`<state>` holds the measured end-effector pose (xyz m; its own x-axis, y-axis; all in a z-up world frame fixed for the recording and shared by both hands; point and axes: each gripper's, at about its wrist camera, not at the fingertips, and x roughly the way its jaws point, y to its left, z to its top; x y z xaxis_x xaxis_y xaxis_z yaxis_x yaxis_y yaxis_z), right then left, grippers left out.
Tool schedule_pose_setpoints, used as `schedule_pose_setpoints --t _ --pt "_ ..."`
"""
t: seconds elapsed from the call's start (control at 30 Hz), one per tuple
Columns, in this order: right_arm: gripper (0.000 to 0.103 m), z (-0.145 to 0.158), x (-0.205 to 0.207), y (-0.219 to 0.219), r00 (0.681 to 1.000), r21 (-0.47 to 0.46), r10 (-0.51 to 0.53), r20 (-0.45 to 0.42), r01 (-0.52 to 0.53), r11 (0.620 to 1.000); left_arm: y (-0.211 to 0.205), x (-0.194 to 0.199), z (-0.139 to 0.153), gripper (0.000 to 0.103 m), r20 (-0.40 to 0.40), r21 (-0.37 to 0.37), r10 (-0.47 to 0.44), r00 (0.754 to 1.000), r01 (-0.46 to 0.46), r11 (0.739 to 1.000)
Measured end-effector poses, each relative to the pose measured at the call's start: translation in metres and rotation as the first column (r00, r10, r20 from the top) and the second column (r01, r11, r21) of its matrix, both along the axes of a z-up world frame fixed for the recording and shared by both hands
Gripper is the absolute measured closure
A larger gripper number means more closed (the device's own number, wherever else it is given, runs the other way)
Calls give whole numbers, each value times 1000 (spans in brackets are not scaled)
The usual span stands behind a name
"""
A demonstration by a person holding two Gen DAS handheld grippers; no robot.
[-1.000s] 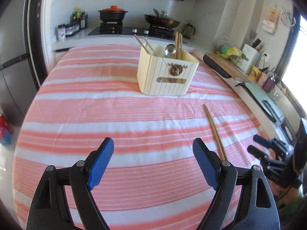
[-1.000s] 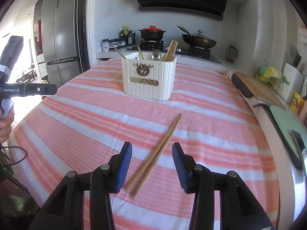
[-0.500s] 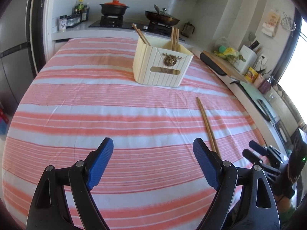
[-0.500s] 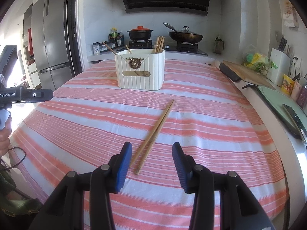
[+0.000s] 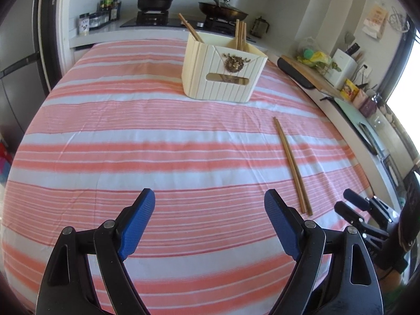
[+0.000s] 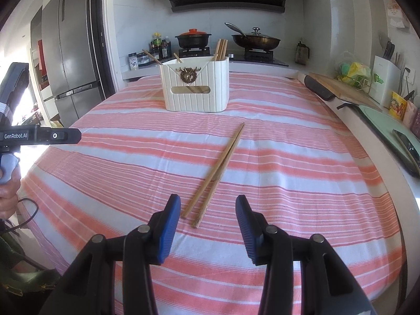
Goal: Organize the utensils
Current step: 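Move both tools back over the last two wooden chopsticks on the cloth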
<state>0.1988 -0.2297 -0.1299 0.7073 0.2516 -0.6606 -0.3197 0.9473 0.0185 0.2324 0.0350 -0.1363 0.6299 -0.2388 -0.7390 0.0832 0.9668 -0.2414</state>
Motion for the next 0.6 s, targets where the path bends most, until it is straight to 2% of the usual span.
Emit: schedule_pose_setpoints --t 0.4,0.47,0.6 --pt "59 -7 -2 5 1000 7 3 -10 -3 1000 -5 5 -8 17 -40 15 -1 999 2 1000" --pt "59 -6 -3 2 1000 14 -11 -1 11 1000 -12 11 -8 15 -45 16 -26 999 27 1000" --pt "59 -7 -3 -10 998 35 -57 -6 57 998 -38 24 -7 15 -57 66 -102 993 106 992"
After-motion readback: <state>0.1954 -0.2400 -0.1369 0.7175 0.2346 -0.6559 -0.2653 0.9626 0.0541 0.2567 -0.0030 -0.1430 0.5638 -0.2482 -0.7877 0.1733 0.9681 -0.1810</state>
